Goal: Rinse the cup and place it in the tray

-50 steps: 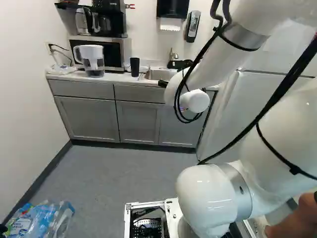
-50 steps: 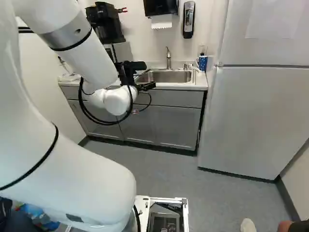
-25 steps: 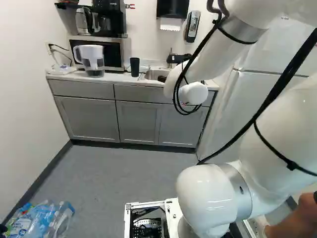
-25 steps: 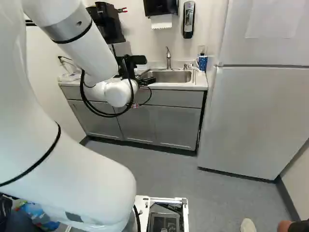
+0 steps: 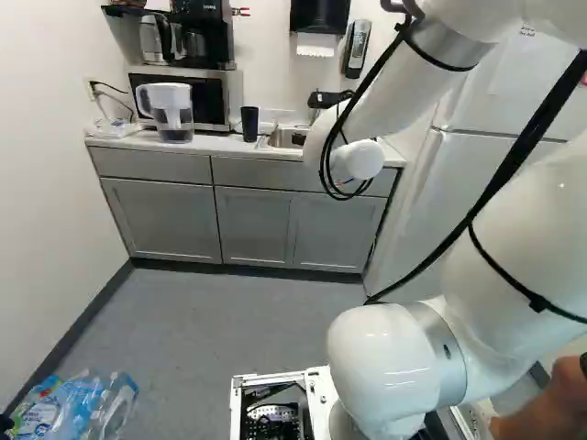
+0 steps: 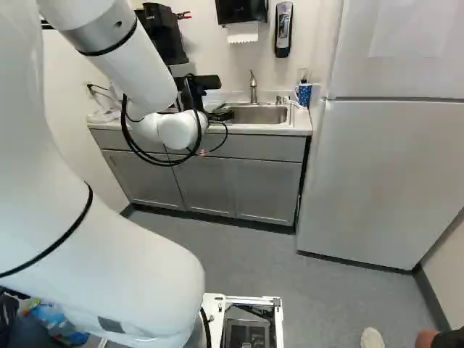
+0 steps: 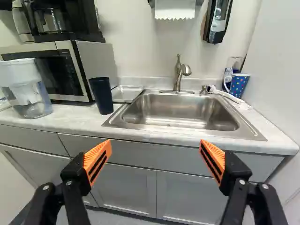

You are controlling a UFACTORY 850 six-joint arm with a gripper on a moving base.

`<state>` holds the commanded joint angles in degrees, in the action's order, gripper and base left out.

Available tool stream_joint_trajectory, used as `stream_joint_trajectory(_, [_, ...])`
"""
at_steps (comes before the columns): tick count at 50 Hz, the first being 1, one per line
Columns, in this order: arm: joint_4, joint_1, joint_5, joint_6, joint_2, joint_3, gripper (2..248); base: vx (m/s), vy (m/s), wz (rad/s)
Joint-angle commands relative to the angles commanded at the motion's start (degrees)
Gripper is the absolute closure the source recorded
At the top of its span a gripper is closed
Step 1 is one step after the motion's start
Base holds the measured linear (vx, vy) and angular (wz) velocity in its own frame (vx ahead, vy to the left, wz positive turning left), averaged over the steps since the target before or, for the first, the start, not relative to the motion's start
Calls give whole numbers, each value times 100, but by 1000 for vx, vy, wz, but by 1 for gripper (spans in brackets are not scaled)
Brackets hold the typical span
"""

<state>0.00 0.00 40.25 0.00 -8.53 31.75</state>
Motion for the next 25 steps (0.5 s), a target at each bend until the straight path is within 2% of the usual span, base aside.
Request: stream_joint_trajectory(25, [0, 0, -478, 0, 43, 358, 3, 0, 0, 0])
